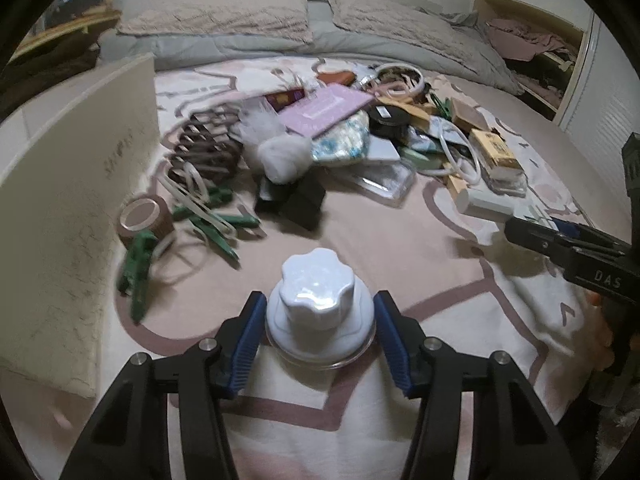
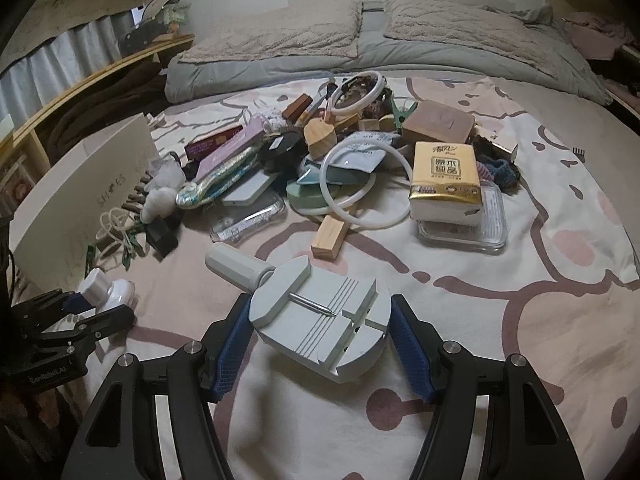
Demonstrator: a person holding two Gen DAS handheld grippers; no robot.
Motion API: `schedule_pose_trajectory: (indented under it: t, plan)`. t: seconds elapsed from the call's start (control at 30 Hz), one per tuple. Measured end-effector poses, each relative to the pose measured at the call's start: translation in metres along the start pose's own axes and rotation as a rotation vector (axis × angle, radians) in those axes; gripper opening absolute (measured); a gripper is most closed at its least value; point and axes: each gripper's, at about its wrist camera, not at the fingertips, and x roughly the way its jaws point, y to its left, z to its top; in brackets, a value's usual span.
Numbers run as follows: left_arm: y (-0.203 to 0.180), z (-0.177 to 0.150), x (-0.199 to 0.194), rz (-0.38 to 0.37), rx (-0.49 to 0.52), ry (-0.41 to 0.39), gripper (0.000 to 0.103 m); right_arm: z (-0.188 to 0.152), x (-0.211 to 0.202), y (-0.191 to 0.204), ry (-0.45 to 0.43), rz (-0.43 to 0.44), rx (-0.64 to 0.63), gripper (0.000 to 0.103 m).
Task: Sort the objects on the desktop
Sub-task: 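Carry the grey holder and white knob base with both tools over the box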
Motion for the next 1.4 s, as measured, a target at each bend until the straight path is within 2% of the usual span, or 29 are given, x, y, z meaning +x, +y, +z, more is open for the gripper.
schedule_pose_trajectory:
  t: [0.3,0.77,1.03,1.4]
  plan:
    - [0.011,0.004,-0.015,0.011,-0.035,-0.057,0.055,0.007,-0.008,0.000,-0.020,-0.006,0.046,0.068]
    - [0.011,0.008,-0.037,0.042,-0.015,-0.150,0.055,0.009,-0.035,0.016,-0.098,0.006,0.066,0.068]
    - [0.020,0.014,-0.060,0.022,-0.042,-0.197,0.055,0.016,-0.055,0.030,-0.147,0.027,0.064,0.068]
    - [0.027,0.041,-0.111,0.044,-0.021,-0.336,0.055,0.038,-0.080,0.056,-0.223,0.070,0.037,0.068]
